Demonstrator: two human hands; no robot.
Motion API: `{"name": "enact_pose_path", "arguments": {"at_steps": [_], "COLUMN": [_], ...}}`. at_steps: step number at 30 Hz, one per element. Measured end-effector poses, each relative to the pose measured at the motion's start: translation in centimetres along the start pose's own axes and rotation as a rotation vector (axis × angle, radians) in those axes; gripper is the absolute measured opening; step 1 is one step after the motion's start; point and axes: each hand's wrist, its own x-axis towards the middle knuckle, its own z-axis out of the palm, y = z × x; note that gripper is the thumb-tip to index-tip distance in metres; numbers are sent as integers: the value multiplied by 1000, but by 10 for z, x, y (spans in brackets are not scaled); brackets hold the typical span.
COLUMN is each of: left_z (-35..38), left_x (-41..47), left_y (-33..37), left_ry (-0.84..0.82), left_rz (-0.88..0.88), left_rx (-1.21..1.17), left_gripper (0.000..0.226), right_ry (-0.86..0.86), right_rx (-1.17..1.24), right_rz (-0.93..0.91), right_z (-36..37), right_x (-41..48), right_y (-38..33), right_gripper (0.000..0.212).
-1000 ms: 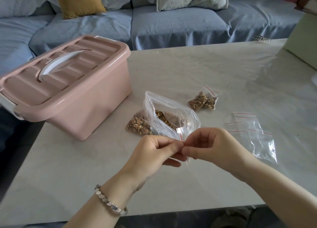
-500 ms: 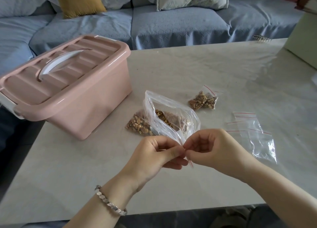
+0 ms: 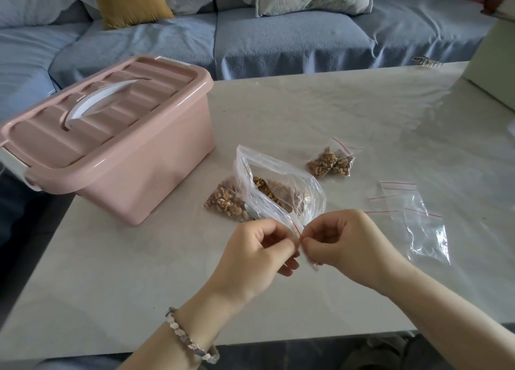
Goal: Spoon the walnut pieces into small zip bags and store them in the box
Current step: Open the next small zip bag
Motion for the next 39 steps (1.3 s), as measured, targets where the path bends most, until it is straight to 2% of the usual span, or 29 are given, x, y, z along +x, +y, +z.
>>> {"name": "enact_pose_path", "arguments": {"at_steps": [2,5,7,9,12,14,16,18,21,23,26,29,31,33,36,39], "left_z": [0,-2,-5,-7,-11,-11,-10,-9,-10,-9,-10,-13,-9,-3,0,-1], "left_x": [1,1,-1,-1,0,0,0,2,2,1,1,4,4,6,11,15], "left_y": [0,2,3,3,-1,-1,-1,1,3,2,-8,-19,-18,-18,-21,-26], "left_ry": [6,-102,-137,-94,64,117,127,111,36,-21,12,26,-9,-7,83,166], "left_rz": [-16,-107,-153,-171,-123,-106,-117,-155,-204,-143,167,460,483,483,550,556], "left_rx": [-20,-243,-336,-252,161,345,357,253,108,144,359,747,796,776,765,797], "left_gripper": [15,16,16,13,18,18,19,17,20,19,16,72,92,91,65,54], "right_ry": [-32,-128,-137,-43,238,300,297,284,234,170,94,64,23,-3,-5,35], "right_rx": [20,270,339,209,-170,-322,-451,-537,-613,-570,-326,-6,126,135,-23,-166], "right_rz": [15,90,121,88,-69,-181,-319,-458,-541,-491,-324,-209,-174,-150,-159,-207], "right_z": [2,0,-1,-1,0,2,5,6,6,6,3,-1,-1,-1,-1,-1], "right_x": [2,2,2,5,4,1,-1,0,1,3,5,5,3,3,3,-1], "right_y": [-1,-1,-1,3,10,13,17,20,25,24,21,19,16,12,13,10], "right_gripper": [26,28,23,24,21,21,26,24,26,30,24,27,28,26,25,25]}}
